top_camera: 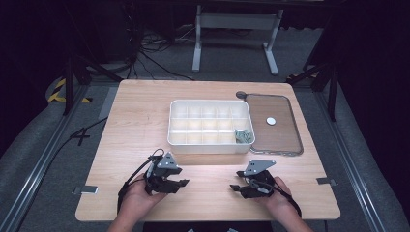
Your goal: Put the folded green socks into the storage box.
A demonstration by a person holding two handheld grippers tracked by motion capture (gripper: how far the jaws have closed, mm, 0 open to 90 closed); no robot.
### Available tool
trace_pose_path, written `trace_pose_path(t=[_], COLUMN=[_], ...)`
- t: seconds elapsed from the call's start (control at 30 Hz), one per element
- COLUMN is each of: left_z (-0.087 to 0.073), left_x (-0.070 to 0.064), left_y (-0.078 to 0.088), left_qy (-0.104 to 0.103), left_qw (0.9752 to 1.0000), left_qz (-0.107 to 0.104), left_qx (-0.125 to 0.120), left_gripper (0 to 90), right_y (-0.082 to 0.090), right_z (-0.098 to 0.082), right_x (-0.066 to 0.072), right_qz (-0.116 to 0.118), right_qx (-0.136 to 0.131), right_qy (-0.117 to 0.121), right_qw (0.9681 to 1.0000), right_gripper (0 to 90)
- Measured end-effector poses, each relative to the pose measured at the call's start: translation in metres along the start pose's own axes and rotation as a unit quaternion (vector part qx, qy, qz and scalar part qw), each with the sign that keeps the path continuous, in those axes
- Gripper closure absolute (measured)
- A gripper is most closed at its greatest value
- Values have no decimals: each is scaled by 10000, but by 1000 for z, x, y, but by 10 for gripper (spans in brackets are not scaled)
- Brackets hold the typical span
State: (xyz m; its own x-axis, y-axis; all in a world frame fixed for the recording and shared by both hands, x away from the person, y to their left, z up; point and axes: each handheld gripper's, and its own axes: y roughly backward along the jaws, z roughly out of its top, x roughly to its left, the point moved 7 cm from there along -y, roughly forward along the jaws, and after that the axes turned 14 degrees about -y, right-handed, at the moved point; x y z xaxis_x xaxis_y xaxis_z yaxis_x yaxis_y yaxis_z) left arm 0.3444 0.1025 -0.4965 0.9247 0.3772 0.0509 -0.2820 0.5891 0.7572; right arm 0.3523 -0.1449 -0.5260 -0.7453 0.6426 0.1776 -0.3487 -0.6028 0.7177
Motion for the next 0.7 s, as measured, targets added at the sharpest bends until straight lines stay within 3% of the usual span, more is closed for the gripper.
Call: trace_pose_path(t=[0.23, 0.5, 0.7], left_z=[-6, -9, -10], left_x=[-2, -4, -4], left_y=[-12, -17, -20], left_qy=[-99, -260, -229], left_qw=[9996, 9990, 9991], left_qz=[15, 36, 48], left_qx=[252, 370, 363], left_gripper=[473, 473, 454], right_y=[-8, -8, -8], right_z=[-1, -1, -1], right_x=[5, 4, 3], right_qz=[108, 0, -67], right_qx=[-441, -434, -410], right_qy=[49, -30, -99], right_qw=[9990, 9991, 9991], right_gripper=[361, 302, 259])
